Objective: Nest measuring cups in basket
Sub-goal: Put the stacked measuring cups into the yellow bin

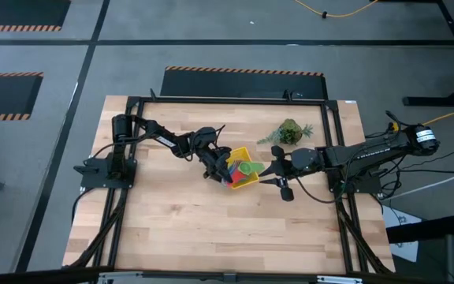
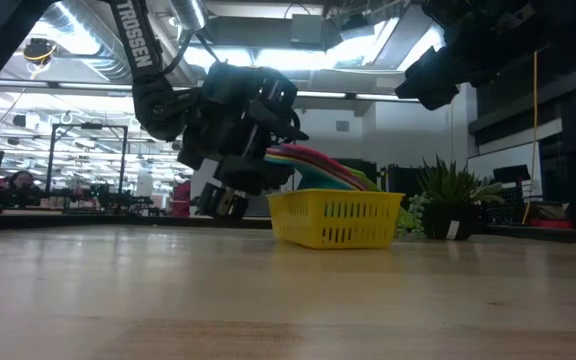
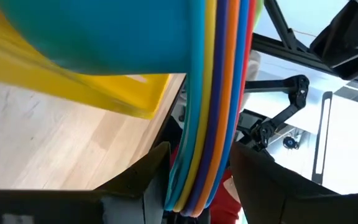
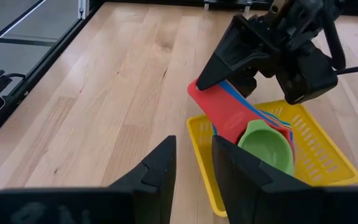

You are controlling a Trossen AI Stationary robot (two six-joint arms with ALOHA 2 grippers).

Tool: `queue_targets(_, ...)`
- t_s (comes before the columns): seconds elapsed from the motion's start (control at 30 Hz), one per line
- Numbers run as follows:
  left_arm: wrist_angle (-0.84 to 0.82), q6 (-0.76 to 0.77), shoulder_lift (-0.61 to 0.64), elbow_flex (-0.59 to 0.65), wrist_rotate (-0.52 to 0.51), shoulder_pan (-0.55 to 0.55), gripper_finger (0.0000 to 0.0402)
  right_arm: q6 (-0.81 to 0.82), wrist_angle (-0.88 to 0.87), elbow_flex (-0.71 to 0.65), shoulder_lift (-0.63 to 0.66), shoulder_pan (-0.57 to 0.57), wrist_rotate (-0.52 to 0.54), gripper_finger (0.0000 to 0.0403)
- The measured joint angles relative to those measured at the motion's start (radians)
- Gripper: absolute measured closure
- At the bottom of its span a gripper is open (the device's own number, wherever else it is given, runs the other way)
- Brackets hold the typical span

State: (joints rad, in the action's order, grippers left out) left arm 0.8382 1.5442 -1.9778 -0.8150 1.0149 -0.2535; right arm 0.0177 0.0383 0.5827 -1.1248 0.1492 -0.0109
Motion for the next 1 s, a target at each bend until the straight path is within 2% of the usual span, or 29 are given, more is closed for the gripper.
queue_targets(0.3, -0.002, 0.020, 0.000, 0.000, 0.050, -0.005, 0.0241, 0.001, 0.000, 0.000, 0.000, 0.000, 0.000, 0.0295)
queue_targets(0.6, -0.090, -0.013, 0.001, -0.001, 0.051, -0.003, 0.0241, 0.002, 0.000, 0.000, 0.000, 0.000, 0.000, 0.0295)
queue_targets(1.0, -0.045, -0.022, 0.000, 0.000, 0.020, -0.004, 0.0241, 0.003, -0.007, 0.000, 0.000, 0.000, 0.000, 0.0295)
